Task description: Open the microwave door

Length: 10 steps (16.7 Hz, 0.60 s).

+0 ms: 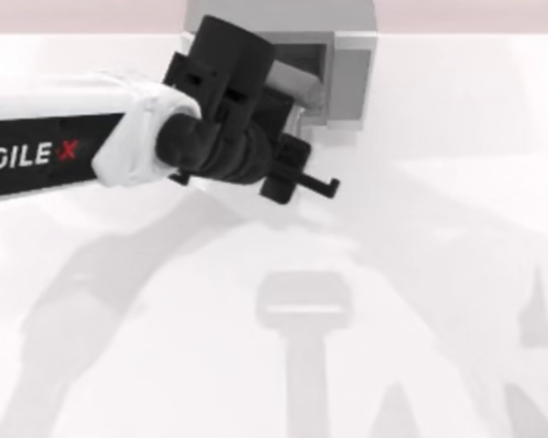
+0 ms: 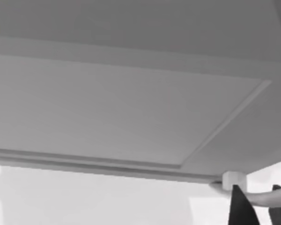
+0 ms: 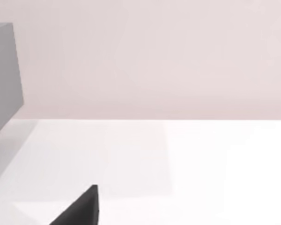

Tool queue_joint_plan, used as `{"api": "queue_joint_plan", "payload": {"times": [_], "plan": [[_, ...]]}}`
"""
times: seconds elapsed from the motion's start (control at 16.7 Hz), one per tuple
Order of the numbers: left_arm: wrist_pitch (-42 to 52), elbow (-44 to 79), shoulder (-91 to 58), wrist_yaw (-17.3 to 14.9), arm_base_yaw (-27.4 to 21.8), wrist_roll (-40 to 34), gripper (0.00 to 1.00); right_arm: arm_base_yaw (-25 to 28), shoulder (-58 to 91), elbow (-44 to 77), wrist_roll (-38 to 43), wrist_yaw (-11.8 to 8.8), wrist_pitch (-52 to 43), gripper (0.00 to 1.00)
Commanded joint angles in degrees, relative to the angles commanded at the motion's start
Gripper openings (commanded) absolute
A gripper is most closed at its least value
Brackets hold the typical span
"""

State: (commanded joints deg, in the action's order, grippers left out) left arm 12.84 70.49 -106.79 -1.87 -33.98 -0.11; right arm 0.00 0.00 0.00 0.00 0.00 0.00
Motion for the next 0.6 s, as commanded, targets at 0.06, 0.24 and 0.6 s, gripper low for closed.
{"api": "queue_joint_plan", "payload": {"times": [0.06,0.24,0.6], "plan": [[0.0,0.0,0.0,0.0,0.0,0.0,0.0,0.0,0.0,0.0,0.0,0.0,0.0,1.0],[0.0,0.0,0.0,0.0,0.0,0.0,0.0,0.0,0.0,0.0,0.0,0.0,0.0,1.0],[-0.25,-1.23,1.12,-2.11,0.82,2.3,0.0,0.0,0.0,0.0,0.0,0.0,0.0,1.0]]}}
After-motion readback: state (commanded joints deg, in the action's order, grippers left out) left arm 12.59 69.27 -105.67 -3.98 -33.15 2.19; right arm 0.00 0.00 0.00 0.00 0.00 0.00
